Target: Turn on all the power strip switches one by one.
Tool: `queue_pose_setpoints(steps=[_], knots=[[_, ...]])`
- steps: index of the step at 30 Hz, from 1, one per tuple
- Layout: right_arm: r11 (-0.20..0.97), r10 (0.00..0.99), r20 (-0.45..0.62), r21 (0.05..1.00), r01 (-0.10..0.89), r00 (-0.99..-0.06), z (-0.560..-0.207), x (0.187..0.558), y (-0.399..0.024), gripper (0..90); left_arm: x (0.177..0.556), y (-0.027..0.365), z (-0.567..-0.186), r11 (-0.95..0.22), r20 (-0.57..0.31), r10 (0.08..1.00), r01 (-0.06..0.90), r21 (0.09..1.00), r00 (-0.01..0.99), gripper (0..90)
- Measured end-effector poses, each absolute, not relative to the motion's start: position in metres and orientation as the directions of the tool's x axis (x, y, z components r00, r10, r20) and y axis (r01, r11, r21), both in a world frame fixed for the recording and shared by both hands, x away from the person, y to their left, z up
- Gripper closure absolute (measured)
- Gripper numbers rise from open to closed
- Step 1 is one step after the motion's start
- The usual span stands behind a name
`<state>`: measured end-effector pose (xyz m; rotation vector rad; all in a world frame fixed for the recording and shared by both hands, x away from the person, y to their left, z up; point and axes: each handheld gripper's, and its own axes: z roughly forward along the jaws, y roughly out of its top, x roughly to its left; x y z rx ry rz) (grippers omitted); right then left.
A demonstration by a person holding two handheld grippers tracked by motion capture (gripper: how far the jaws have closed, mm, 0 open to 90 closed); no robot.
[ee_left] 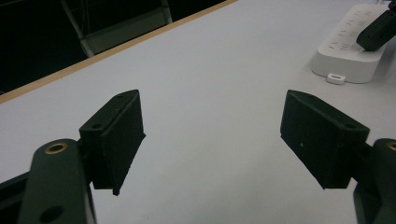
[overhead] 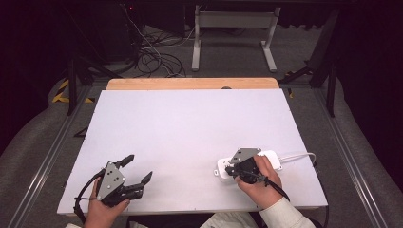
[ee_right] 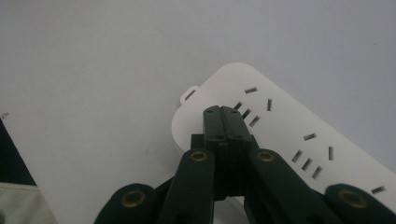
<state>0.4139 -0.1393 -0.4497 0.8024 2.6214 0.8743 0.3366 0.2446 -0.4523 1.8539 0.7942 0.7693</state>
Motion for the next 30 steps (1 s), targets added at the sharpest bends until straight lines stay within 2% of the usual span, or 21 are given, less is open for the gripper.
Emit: queue_pose_setpoints(steps=[6,10,12,13,16,30], knots=[[0.668,0.585,-0.076,0.610,0.427,-0.807,-0.451,0.413,-0.137,90.0,0.337,0.245,-0.452,-0.343,0.169,0.788,0.195,0.919,0.592,22.1],[0.685,0.564,-0.105,0.614,0.392,-0.819,-0.451,0.412,-0.137,90.0,0.336,0.245,-0.452,-0.352,0.181,0.786,0.187,0.917,0.591,22.1],[0.652,0.569,-0.087,0.653,0.385,-0.818,-0.447,0.410,-0.140,90.0,0.336,0.246,-0.452,-0.348,0.179,0.787,0.187,0.918,0.590,22.1],[0.604,0.581,-0.092,0.715,0.353,-0.809,-0.438,0.408,-0.145,90.0,0.337,0.246,-0.452,-0.347,0.174,0.788,0.192,0.918,0.590,22.1],[0.578,0.577,-0.089,0.746,0.329,-0.812,-0.431,0.406,-0.148,90.0,0.338,0.245,-0.452,-0.341,0.165,0.790,0.200,0.918,0.591,22.1],[0.578,0.563,-0.093,0.754,0.311,-0.821,-0.431,0.404,-0.146,90.0,0.337,0.246,-0.452,-0.345,0.172,0.789,0.193,0.919,0.590,22.1]])
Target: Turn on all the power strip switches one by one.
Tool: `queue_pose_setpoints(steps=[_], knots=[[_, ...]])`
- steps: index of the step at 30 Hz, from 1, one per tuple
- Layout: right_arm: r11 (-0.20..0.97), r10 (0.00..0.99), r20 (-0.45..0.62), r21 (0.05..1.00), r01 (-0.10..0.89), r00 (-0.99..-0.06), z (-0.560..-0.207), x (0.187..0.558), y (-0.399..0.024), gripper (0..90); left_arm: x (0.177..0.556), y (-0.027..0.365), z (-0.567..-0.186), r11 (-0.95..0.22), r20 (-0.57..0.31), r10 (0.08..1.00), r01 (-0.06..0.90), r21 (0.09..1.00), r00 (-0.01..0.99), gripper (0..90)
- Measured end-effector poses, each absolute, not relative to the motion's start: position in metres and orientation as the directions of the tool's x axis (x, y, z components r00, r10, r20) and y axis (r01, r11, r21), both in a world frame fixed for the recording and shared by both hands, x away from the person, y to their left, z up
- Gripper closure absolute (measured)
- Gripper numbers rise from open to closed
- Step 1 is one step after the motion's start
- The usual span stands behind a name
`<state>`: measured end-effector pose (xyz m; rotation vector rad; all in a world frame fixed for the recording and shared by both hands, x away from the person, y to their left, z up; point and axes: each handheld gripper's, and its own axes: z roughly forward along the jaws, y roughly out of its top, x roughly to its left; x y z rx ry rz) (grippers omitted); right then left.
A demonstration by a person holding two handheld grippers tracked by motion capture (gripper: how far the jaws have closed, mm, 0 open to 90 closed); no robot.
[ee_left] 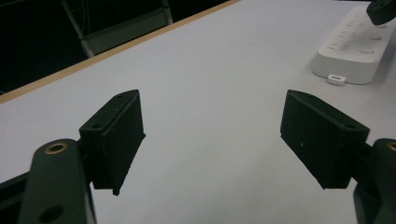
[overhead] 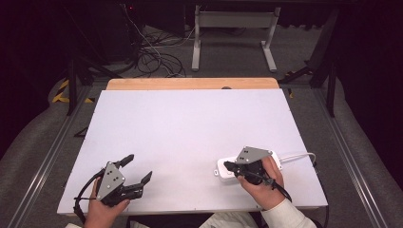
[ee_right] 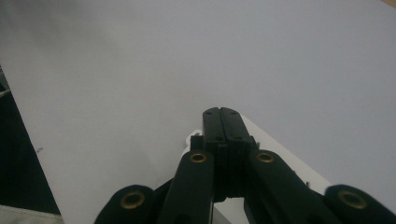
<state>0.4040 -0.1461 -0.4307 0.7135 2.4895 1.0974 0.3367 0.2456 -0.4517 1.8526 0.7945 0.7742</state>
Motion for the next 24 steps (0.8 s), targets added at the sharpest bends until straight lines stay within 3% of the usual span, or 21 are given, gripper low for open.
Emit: queue_pose_setpoints(steps=[8,10,20,24], knots=[[0.588,0.527,-0.113,0.764,0.265,-0.842,-0.4305,0.4026,-0.1443,90.0,0.3370,0.2455,-0.4517,-0.344,0.173,0.790,0.191,0.919,0.589,22.1],[0.581,0.530,-0.109,0.769,0.267,-0.841,-0.4303,0.4032,-0.1447,80.4,0.3372,0.2458,-0.4516,-0.343,0.172,0.790,0.192,0.919,0.589,22.1],[0.508,0.541,-0.087,0.827,0.242,-0.837,-0.4262,0.4037,-0.1473,52.6,0.3363,0.2462,-0.4511,-0.339,0.171,0.792,0.190,0.921,0.586,22.1],[0.483,0.537,-0.095,0.849,0.213,-0.838,-0.4230,0.4037,-0.1489,48.1,0.3364,0.2460,-0.4513,-0.341,0.172,0.792,0.190,0.921,0.586,22.1]])
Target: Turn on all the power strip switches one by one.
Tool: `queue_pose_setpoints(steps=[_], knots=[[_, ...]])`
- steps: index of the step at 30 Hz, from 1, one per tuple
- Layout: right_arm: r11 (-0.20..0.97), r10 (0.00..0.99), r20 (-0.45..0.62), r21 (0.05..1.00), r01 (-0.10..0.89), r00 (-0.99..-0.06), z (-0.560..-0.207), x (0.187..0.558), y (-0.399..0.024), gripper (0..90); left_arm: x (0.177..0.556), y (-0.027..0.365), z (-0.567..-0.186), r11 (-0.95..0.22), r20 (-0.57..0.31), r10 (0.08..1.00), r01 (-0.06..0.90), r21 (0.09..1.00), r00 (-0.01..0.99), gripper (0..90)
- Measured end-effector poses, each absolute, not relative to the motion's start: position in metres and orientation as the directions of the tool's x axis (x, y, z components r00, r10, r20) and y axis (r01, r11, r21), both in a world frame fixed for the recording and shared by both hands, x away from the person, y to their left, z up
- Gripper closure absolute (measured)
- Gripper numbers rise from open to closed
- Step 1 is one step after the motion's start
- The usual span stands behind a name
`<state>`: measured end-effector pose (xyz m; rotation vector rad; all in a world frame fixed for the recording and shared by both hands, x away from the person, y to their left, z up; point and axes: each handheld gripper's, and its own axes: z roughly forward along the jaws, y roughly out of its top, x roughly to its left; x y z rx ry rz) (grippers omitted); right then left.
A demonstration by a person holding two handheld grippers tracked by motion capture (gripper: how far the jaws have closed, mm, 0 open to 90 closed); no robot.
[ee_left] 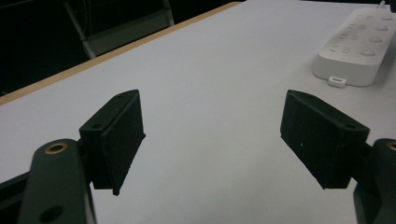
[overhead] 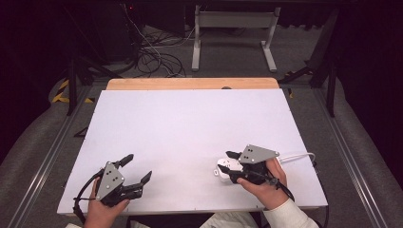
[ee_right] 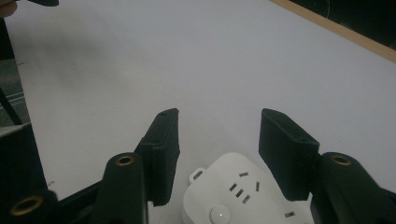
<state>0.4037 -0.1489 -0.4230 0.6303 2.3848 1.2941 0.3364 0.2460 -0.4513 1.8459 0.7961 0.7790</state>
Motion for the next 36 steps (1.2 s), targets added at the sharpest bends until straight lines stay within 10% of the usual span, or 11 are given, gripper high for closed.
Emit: queue_pose_setpoints(steps=[21,36], knots=[[0.444,0.615,-0.103,0.865,0.234,-0.782,-0.409,0.404,-0.173,41.9,0.335,0.249,-0.450,-0.334,0.173,0.796,0.184,0.925,0.580,22.1],[0.360,0.665,-0.031,0.889,0.284,-0.746,-0.420,0.406,-0.209,19.2,0.333,0.250,-0.448,-0.323,0.165,0.801,0.183,0.929,0.576,22.1]])
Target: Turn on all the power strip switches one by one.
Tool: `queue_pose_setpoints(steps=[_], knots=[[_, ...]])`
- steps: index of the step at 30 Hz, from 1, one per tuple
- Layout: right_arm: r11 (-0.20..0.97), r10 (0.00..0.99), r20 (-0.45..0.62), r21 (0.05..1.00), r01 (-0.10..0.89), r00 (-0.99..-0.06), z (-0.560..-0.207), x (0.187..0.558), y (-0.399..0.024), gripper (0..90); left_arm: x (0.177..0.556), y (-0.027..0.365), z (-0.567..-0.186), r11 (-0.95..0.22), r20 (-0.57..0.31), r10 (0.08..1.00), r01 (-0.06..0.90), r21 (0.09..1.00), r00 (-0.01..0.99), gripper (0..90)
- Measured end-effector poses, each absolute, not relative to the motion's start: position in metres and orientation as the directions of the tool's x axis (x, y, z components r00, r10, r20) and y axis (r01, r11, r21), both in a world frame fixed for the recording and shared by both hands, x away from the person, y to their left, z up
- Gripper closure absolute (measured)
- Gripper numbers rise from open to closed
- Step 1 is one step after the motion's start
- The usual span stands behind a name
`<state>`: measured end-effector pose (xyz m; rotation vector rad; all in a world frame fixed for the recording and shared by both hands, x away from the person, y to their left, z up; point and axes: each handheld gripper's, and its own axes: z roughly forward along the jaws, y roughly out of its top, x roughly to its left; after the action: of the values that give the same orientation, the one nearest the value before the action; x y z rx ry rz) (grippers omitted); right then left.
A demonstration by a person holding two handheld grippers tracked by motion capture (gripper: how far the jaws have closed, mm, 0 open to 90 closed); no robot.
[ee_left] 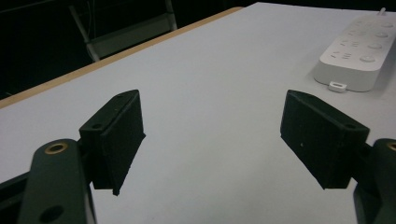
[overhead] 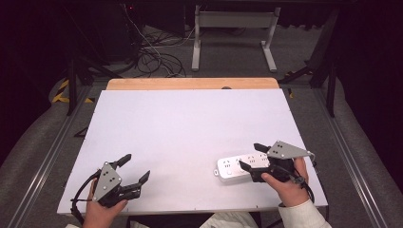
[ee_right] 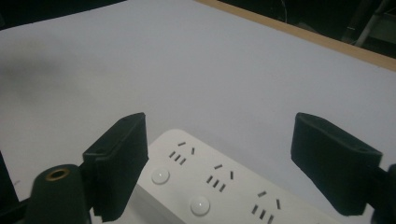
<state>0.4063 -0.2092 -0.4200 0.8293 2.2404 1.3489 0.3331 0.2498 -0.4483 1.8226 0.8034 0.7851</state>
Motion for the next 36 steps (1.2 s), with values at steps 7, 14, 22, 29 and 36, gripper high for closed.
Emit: queue_pose_setpoints(steps=[7,14,22,29,36], knots=[[0.322,0.672,0.007,0.898,0.300,-0.741,-0.434,0.408,-0.228,14.9,0.332,0.250,-0.448,-0.312,0.154,0.804,0.188,0.931,0.574,22.1],[0.295,0.685,0.015,0.909,0.296,-0.728,-0.449,0.404,-0.243,13.2,0.332,0.250,-0.448,-0.310,0.153,0.805,0.186,0.932,0.573,22.1],[0.291,0.685,0.013,0.911,0.291,-0.728,-0.464,0.399,-0.254,12.5,0.331,0.252,-0.448,-0.307,0.149,0.803,0.186,0.933,0.577,22.1],[0.294,0.696,0.018,0.905,0.307,-0.718,-0.479,0.394,-0.260,12.0,0.325,0.257,-0.451,-0.335,0.183,0.800,0.173,0.926,0.571,22.0],[0.298,0.694,0.008,0.907,0.297,-0.720,-0.482,0.392,-0.258,11.6,0.324,0.259,-0.452,-0.338,0.191,0.801,0.165,0.927,0.567,21.2]])
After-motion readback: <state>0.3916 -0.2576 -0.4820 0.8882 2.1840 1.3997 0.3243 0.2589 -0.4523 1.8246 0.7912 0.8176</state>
